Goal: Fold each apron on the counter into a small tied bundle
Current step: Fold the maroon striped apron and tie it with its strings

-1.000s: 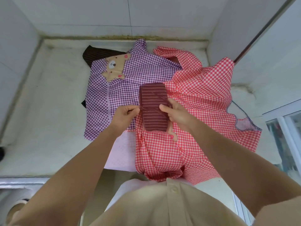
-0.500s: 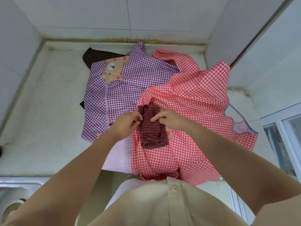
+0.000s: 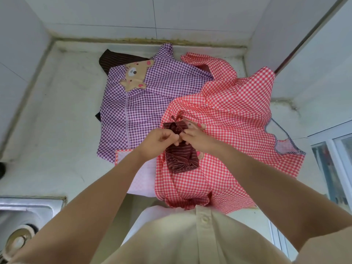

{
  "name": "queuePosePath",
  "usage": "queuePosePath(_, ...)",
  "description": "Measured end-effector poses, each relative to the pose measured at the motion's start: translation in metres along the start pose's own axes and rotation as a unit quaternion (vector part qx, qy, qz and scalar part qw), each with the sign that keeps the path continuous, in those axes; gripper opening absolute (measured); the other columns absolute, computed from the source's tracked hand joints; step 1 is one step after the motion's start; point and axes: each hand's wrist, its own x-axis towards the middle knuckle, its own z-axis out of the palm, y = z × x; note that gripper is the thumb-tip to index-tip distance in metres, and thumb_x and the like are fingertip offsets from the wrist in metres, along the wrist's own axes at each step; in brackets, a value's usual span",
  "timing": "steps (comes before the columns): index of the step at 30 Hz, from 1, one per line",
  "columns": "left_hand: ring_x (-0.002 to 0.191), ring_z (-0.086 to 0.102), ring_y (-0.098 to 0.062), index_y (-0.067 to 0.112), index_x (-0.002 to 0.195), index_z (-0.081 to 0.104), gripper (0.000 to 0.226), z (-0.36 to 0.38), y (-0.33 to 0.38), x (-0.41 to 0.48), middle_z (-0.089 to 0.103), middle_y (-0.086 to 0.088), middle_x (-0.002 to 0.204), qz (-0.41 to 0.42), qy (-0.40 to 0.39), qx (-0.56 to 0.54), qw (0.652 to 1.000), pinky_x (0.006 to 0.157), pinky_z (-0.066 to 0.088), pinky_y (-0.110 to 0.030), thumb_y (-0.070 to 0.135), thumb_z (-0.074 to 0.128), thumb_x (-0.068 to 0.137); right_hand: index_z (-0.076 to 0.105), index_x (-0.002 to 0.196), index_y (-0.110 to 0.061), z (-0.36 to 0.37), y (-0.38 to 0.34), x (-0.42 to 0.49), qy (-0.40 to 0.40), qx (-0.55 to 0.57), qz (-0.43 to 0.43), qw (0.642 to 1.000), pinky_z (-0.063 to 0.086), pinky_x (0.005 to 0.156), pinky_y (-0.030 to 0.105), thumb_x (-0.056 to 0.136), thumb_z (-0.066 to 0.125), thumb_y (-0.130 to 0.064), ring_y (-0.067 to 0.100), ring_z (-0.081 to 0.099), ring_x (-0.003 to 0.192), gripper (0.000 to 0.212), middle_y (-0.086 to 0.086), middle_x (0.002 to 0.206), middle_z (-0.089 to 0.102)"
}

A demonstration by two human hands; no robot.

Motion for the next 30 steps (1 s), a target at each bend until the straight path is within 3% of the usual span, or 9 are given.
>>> queuePosePath(6, 0.098, 0.065, -0.033, -0.009, 0.108, 0.061, 0.034, 0.022, -0.016, 0.006, 0.068, -0.014, 0.101, -0.101, 0.079, -0.133, 0.983, 0.093, 0.054, -0.041, 0.019, 0.070, 0.089, 0.047, 0.122, -0.005, 0.012, 0.005, -0.008, 0.104, 0.142, 0.011, 0.984, 0.043, 0.059, 0.011, 0.098, 0.037, -0.001, 0.007, 0.048, 0.066, 0.026, 0.002, 0.076, 0.049)
queuePosePath(10, 0.092, 0.063, -0.030, 0.005, 0.113, 0.063, 0.059, 0.026, -0.021, 0.003, 0.066, -0.010, 0.100, -0.072, 0.071, -0.089, 0.991, 0.092, 0.054, -0.045, 0.038, 0.080, 0.068, 0.068, 0.092, -0.019, 0.014, 0.019, -0.015, 0.087, 0.058, -0.087, 0.991, 0.038, 0.101, 0.029, 0.100, 0.049, -0.014, 0.008, 0.049, 0.114, 0.022, 0.002, 0.129, 0.049)
queuePosePath(13, 0.103, 0.064, -0.018, 0.014, 0.121, 0.061, 0.066, 0.029, -0.020, 0.001, 0.065, -0.007, 0.109, -0.043, 0.051, -0.088, 0.994, 0.094, 0.053, -0.036, 0.050, 0.077, 0.067, 0.078, 0.097, -0.023, 0.020, 0.031, -0.008, 0.093, -0.011, -0.123, 0.988, 0.016, 0.118, 0.042, 0.091, 0.064, -0.023, 0.019, 0.026, 0.142, 0.015, 0.006, 0.145, 0.042)
queuePosePath(16, 0.110, 0.060, -0.011, 0.021, 0.120, 0.065, 0.047, 0.030, -0.018, 0.000, 0.063, -0.001, 0.116, -0.011, 0.031, -0.066, 0.997, 0.097, 0.049, -0.029, 0.046, 0.070, 0.081, 0.079, 0.098, -0.025, 0.021, 0.029, -0.008, 0.106, 0.025, -0.117, 0.987, 0.027, 0.117, 0.045, 0.085, 0.073, -0.026, 0.020, 0.034, 0.138, 0.014, 0.003, 0.143, 0.045)
queuePosePath(20, 0.096, 0.057, -0.009, 0.016, 0.113, 0.069, 0.021, 0.033, -0.018, 0.001, 0.061, 0.003, 0.098, 0.035, 0.053, -0.009, 0.998, 0.091, 0.044, -0.018, 0.018, 0.053, 0.099, 0.072, 0.082, -0.013, 0.020, 0.027, -0.009, 0.132, 0.120, -0.058, 0.982, 0.045, 0.093, 0.018, 0.080, 0.079, -0.013, -0.003, 0.060, 0.106, 0.007, 0.008, 0.148, 0.045)
queuePosePath(23, 0.087, 0.056, -0.005, 0.014, 0.113, 0.068, 0.024, 0.037, -0.019, 0.001, 0.059, 0.007, 0.094, 0.059, 0.064, 0.045, 0.995, 0.082, 0.043, -0.012, 0.013, 0.046, 0.102, 0.059, 0.092, -0.015, 0.021, 0.025, -0.012, 0.148, 0.160, -0.021, 0.976, 0.051, 0.079, 0.017, 0.079, 0.078, -0.010, 0.003, 0.069, 0.083, 0.023, 0.018, 0.116, 0.068)
queuePosePath(25, 0.083, 0.058, -0.007, 0.010, 0.112, 0.068, 0.027, 0.037, -0.021, 0.000, 0.060, 0.005, 0.093, 0.067, 0.063, 0.079, 0.993, 0.078, 0.045, -0.012, 0.013, 0.043, 0.103, 0.057, 0.114, -0.014, 0.020, 0.023, -0.014, 0.135, 0.151, -0.034, 0.979, 0.052, 0.081, 0.023, 0.080, 0.077, -0.008, 0.013, 0.070, 0.078, 0.041, 0.017, 0.110, 0.070)
queuePosePath(27, 0.083, 0.061, -0.013, 0.011, 0.107, 0.068, 0.026, 0.036, -0.022, 0.000, 0.063, -0.001, 0.094, 0.078, 0.057, 0.120, 0.988, 0.075, 0.049, -0.018, 0.014, 0.042, 0.104, 0.054, 0.133, -0.017, 0.019, 0.022, -0.013, 0.116, 0.121, -0.067, 0.984, 0.052, 0.086, 0.022, 0.081, 0.076, -0.006, 0.014, 0.069, 0.078, 0.058, 0.013, 0.136, 0.055)
queuePosePath(30, 0.076, 0.063, -0.017, 0.011, 0.101, 0.061, 0.021, 0.034, -0.021, 0.000, 0.065, -0.004, 0.085, 0.077, 0.051, 0.166, 0.982, 0.070, 0.052, -0.029, 0.013, 0.040, 0.104, 0.063, 0.125, -0.018, 0.018, 0.021, -0.011, 0.108, 0.063, -0.083, 0.989, 0.048, 0.102, 0.033, 0.082, 0.075, -0.008, 0.000, 0.067, 0.077, 0.046, 0.022, 0.142, 0.049)
